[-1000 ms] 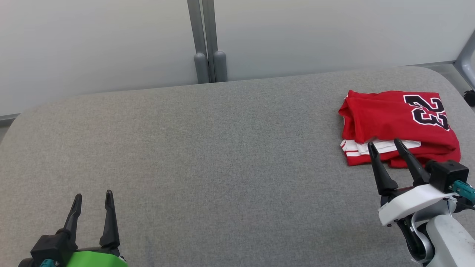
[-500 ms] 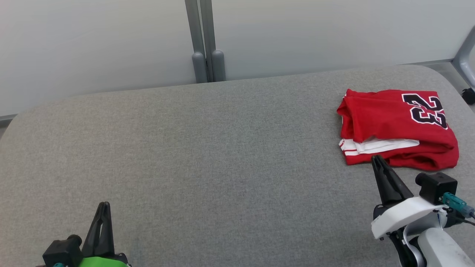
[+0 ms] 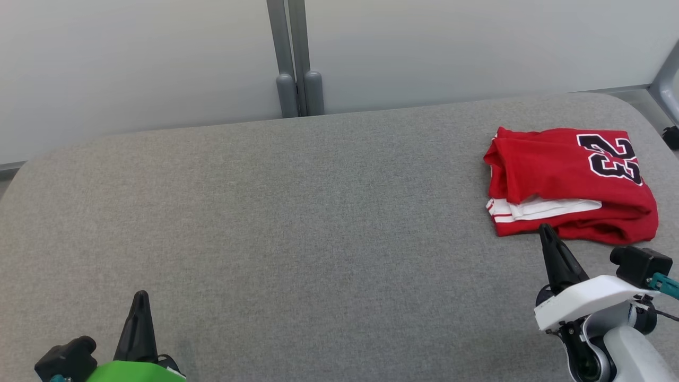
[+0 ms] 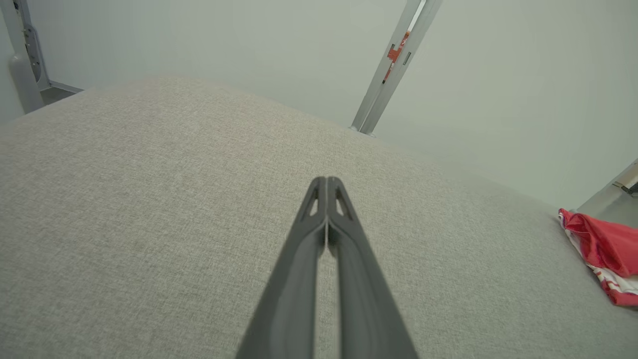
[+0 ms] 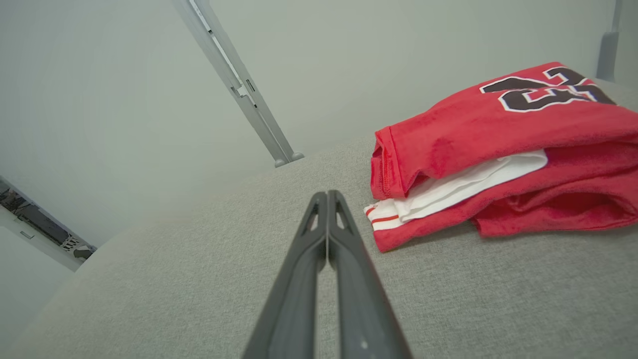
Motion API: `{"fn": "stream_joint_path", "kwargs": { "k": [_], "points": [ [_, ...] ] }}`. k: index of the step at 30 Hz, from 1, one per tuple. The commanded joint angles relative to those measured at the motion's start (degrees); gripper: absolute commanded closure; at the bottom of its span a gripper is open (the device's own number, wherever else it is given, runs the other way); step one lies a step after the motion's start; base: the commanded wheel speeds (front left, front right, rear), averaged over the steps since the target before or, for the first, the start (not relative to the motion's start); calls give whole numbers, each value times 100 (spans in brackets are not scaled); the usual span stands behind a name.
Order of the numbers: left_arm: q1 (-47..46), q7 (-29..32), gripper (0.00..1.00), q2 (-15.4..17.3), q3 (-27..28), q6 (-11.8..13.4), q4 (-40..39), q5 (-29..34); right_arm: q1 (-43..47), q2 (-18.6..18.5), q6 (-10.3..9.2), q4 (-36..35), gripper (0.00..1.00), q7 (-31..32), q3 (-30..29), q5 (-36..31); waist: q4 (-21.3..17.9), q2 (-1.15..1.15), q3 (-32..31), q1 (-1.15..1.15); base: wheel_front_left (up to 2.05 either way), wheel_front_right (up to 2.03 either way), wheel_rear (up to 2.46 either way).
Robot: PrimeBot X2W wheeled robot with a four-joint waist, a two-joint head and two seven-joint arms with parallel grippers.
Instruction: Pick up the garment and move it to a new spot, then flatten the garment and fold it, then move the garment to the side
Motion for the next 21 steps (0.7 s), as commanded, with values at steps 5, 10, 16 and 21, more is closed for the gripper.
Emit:
{"fn": "stream_joint_path", "kwargs": {
  "k": [5,10,16,21],
  "points": [
    [-240,142,100,14,63,-26,-76,-561,-43,45,-1,-144,100,148,-166,487,9,0,5,0,0,0,0],
    [-296,267,100,-3,87,-33,-71,-1024,-23,120,-1,-176,100,275,-269,878,19,0,10,0,0,0,0],
    [-361,396,100,-20,114,-40,-64,-1500,0,205,-2,-210,100,406,-376,1289,29,0,15,0,0,0,0],
    [-407,498,100,-35,137,-46,-58,-1868,9,266,-2,-235,100,508,-460,1604,38,0,19,0,0,0,0]
  ]
}}
